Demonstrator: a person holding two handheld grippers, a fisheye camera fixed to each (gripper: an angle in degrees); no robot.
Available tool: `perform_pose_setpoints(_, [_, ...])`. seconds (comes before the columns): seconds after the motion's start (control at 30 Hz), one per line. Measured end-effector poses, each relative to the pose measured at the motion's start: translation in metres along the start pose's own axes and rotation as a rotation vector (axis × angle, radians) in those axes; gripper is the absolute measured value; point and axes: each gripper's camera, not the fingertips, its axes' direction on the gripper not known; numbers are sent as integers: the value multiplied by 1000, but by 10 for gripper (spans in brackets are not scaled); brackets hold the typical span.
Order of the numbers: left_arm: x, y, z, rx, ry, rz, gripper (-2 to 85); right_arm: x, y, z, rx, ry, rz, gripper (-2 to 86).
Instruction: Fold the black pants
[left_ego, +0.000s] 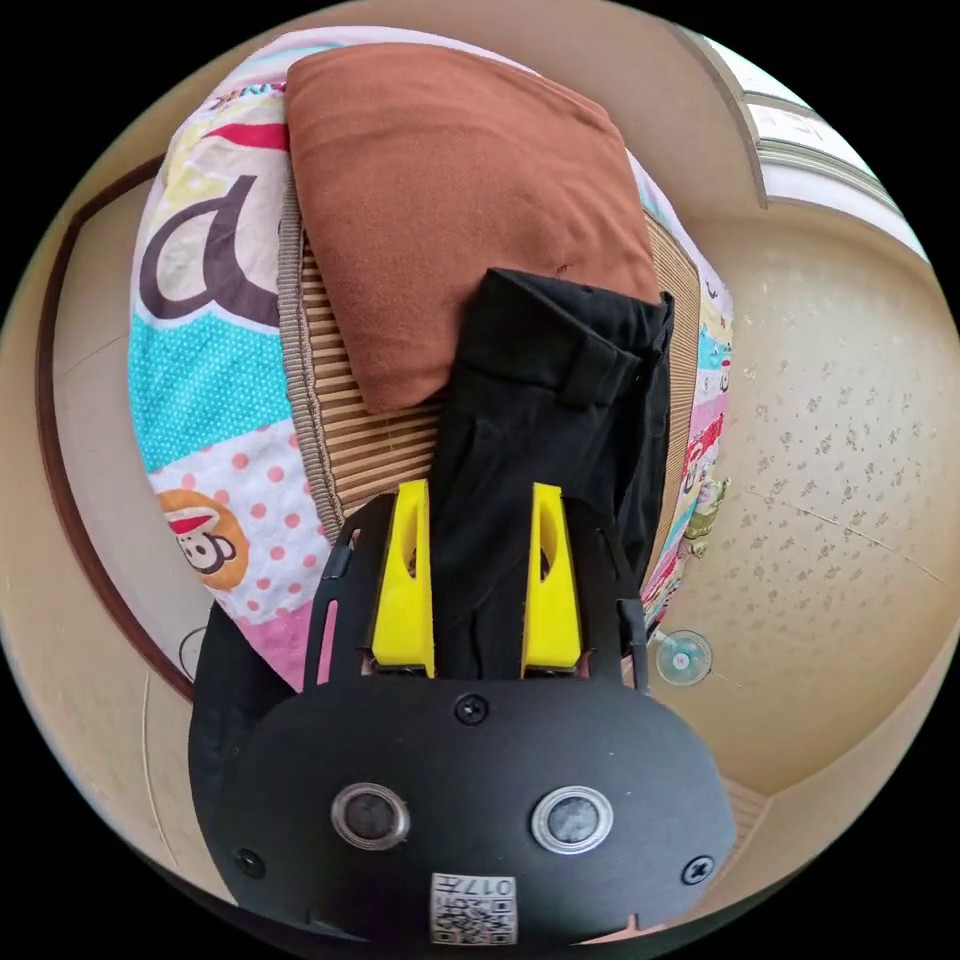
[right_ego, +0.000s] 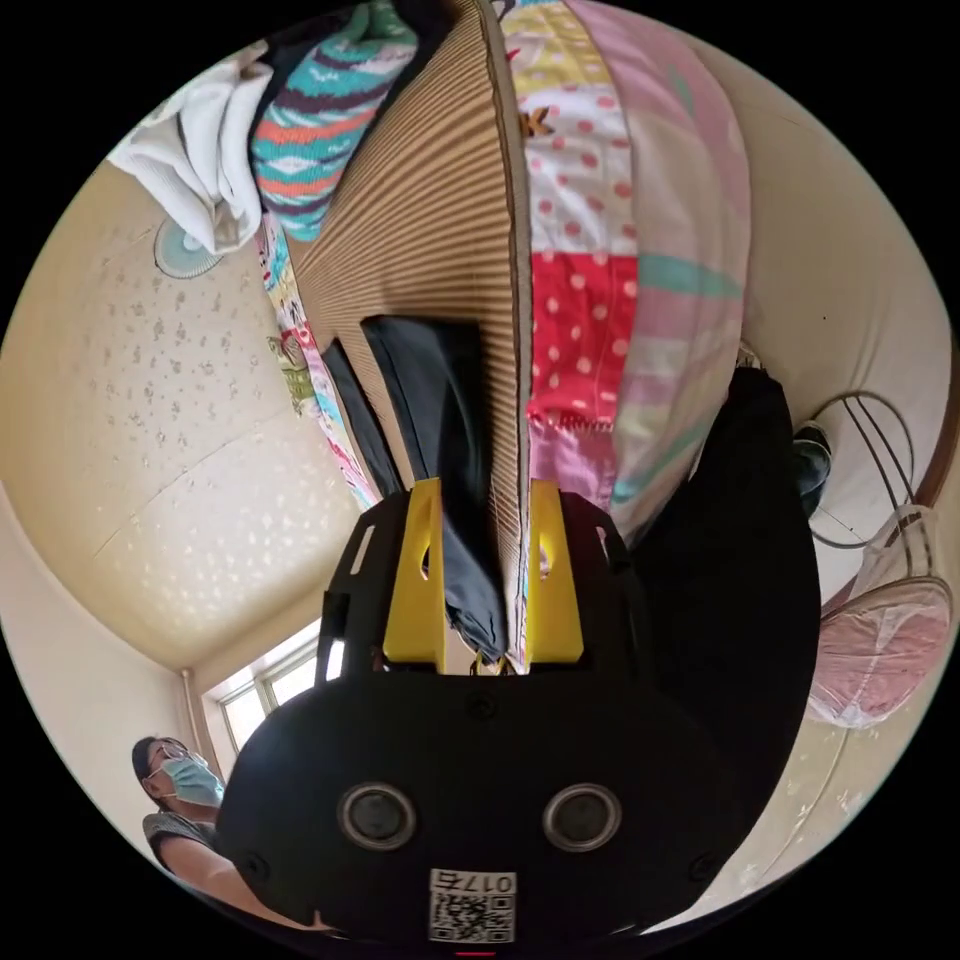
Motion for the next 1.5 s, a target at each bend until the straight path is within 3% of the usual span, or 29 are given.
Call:
perform_pose_setpoints(0.2, [-39,8,-3,-169,129,1,42,4,5,34,55,-35,-24,136])
perform_pose_setpoints(0.33, [-35,29,-49,-235,277,175,38,13,-1,42,119,-51,22,123])
perform_pose_setpoints(0.43, [-26,49,-94,-227,380,270,37,22,-11,46,130,-31,95,64])
perform_pose_setpoints(0.5, [-23,57,-115,-228,380,301,37,11,-22,53,59,-11,52,32])
perform_pose_setpoints(0.67, [-25,75,-131,-287,186,334,37,-41,-14,39,-29,-5,-245,18])
perform_pose_setpoints(0.77, [-39,94,-137,-272,197,288,37,-46,-2,19,-42,98,-262,16])
perform_pose_setpoints(0.9, [-34,124,-148,-230,257,255,37,-81,10,15,-40,5,-342,15])
perform_pose_setpoints(1.1, [74,116,-150,-180,267,382,37,-234,-26,89,-57,162,-458,18])
perform_pose_setpoints(1.3, [216,41,-68,-118,273,430,63,-388,-96,222,-1,210,-495,39])
perform_pose_setpoints(1.4, [249,29,-48,63,402,426,67,-432,-103,262,72,178,-624,23])
perform_pose_setpoints(1.5, [266,44,3,13,359,423,71,-443,-106,331,-59,370,-667,11])
